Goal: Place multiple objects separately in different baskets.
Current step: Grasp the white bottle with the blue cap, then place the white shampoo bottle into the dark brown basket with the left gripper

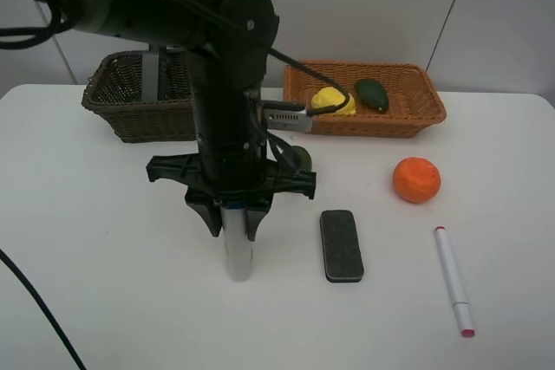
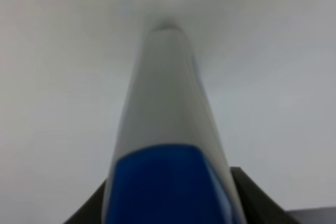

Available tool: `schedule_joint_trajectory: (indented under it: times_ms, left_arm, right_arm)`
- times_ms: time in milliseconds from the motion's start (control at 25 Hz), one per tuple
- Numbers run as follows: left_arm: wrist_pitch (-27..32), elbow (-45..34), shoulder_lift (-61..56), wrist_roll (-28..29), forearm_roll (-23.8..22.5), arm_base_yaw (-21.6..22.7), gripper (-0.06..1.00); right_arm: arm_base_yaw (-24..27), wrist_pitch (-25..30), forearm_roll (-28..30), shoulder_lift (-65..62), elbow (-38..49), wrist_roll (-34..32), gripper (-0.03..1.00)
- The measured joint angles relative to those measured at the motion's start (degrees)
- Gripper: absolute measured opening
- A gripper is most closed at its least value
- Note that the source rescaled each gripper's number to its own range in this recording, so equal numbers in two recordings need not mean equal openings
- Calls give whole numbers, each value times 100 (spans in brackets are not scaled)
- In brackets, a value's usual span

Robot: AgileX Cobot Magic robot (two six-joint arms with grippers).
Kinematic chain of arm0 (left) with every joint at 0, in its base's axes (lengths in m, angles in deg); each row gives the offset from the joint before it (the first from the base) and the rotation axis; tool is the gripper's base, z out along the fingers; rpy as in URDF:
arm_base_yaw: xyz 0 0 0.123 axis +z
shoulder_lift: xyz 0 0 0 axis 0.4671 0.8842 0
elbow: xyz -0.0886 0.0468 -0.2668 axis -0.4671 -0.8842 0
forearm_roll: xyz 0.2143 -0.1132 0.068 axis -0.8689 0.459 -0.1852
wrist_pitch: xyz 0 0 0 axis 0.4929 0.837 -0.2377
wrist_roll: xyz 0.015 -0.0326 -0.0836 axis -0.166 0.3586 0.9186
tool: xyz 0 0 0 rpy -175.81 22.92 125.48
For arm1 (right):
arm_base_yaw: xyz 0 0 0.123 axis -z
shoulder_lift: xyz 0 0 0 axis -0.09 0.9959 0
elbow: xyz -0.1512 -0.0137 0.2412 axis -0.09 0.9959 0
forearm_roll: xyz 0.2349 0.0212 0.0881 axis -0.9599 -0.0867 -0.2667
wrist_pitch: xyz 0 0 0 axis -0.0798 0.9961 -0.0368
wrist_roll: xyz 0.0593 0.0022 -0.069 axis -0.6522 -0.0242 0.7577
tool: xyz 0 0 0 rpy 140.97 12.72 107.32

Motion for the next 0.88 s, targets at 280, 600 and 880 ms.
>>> schedule_joint_trajectory:
  times_ms: [280, 600, 880]
  left_arm:
    - [502, 1301, -653, -988, -380, 137, 0]
    - [-781, 2109, -631, -1605, -814, 1851, 0]
    - [-2323, 2127, 86, -1888, -811, 2903, 0]
  right_arm:
    - [0, 0, 0, 0, 0, 0, 99]
    - [0, 0, 0, 0, 0, 0, 99]
    - [0, 0, 0, 0, 0, 0, 99]
